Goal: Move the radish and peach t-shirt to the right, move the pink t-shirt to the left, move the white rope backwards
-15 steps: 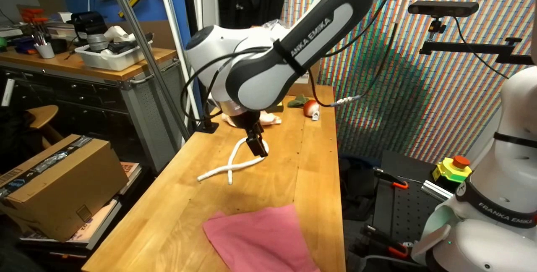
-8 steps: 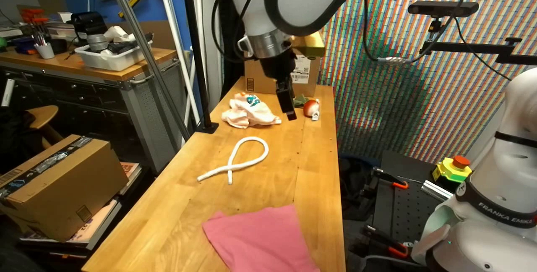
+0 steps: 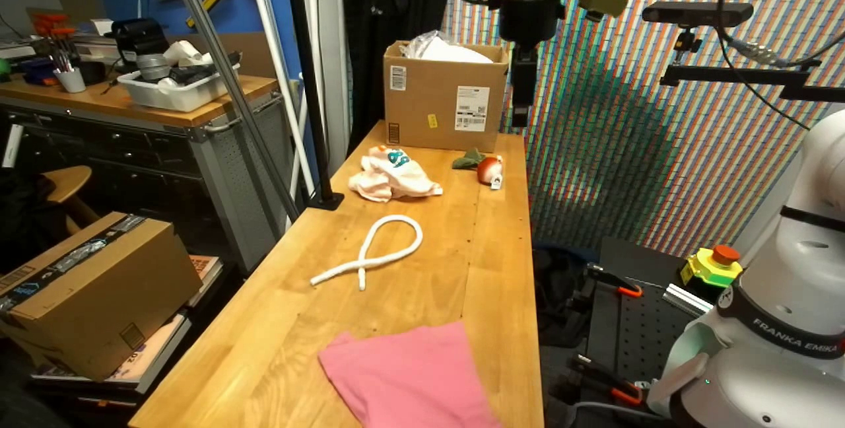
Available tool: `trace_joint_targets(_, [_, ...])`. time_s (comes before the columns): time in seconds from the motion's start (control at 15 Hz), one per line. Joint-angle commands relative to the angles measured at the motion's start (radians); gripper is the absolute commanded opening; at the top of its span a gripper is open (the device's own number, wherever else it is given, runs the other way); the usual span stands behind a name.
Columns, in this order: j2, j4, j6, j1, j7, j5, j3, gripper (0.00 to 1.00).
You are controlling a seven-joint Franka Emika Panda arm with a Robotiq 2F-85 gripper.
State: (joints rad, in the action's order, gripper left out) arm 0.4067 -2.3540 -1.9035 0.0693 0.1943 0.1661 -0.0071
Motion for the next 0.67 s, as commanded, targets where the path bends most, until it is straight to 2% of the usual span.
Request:
trace_joint_targets(0.0, [0.255, -0.176, -0.101, -0.025, 0.053, 0.005, -0.045, 1.00])
trace_joint_targets(0.13, [0.348, -0.235, -0.137, -0.031, 0.096, 0.009, -0.081, 1.00])
trace_joint_targets(0.2, [0.221, -0.141, -0.073, -0.026, 0.055, 0.002, -0.054, 1.00])
trace_joint_targets(0.33, [0.264, -0.166, -0.070, -0.028, 0.061, 0.002, -0.062, 1.00])
trace_joint_targets(0.6, [0.233, -0.164, -0.070, -0.027, 0.059, 0.002, -0.054, 1.00])
